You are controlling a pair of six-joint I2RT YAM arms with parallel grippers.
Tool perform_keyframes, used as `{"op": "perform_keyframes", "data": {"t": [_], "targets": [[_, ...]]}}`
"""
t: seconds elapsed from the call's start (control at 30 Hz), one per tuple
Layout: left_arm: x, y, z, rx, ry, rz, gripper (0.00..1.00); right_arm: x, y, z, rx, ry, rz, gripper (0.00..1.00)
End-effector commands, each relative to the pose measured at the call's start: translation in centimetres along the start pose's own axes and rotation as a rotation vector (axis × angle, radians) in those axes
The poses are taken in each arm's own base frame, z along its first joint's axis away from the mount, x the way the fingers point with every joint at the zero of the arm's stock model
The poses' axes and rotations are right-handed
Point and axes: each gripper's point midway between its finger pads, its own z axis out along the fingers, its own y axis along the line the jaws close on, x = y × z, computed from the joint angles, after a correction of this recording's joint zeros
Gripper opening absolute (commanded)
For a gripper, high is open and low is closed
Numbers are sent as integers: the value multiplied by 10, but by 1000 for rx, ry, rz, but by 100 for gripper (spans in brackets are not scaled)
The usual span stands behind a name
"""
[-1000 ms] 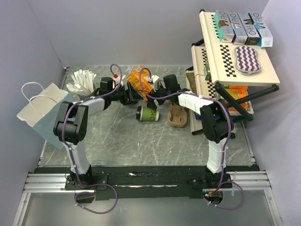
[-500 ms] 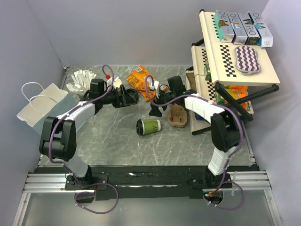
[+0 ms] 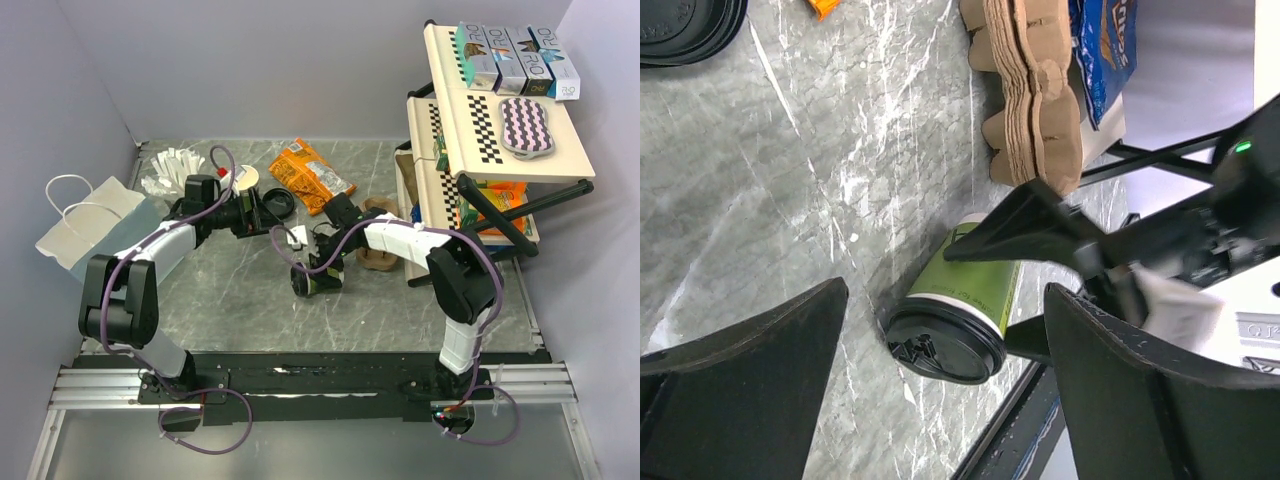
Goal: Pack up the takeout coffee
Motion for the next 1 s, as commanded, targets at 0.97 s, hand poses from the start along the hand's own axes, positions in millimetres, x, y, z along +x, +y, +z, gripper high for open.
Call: {"op": "perform_keyframes", "data": {"t": [0.97], "targets": [[6, 20, -10, 24, -18, -22, 87, -91, -42, -18, 51, -353, 42, 75]]}}
